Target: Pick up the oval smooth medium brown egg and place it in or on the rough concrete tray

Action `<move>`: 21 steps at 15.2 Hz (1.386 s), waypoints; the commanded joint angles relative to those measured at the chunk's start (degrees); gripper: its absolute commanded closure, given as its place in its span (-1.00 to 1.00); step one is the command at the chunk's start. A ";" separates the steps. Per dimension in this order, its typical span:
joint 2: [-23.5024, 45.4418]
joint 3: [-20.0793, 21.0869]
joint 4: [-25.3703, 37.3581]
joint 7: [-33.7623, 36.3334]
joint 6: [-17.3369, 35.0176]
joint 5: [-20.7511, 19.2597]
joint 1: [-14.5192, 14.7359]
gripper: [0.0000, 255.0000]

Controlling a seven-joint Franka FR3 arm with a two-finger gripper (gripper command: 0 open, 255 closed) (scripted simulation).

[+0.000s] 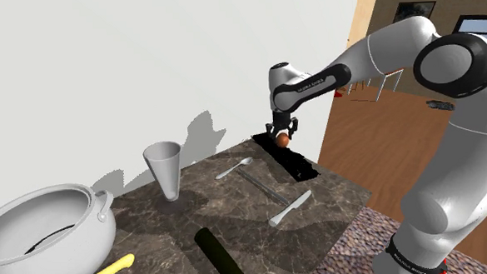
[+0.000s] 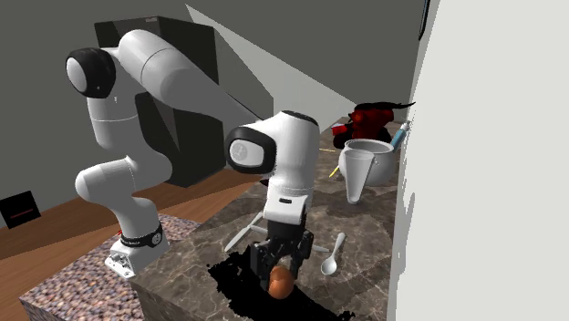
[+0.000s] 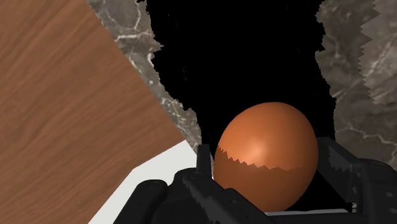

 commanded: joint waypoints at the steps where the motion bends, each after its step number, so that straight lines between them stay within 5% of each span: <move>1: 0.76 -0.07 -0.79 0.57 1.47 -0.51 0.04 1.00; 9: 0.76 -0.07 -0.79 0.57 1.47 -0.51 0.04 1.00; 10: 0.76 -0.07 -0.78 0.57 1.47 -0.51 0.04 -1.00; 15: 0.76 -0.07 -0.78 0.57 1.47 -0.51 0.04 -1.00; 21: -2.00 0.64 3.27 -0.65 -5.14 1.41 0.52 -1.00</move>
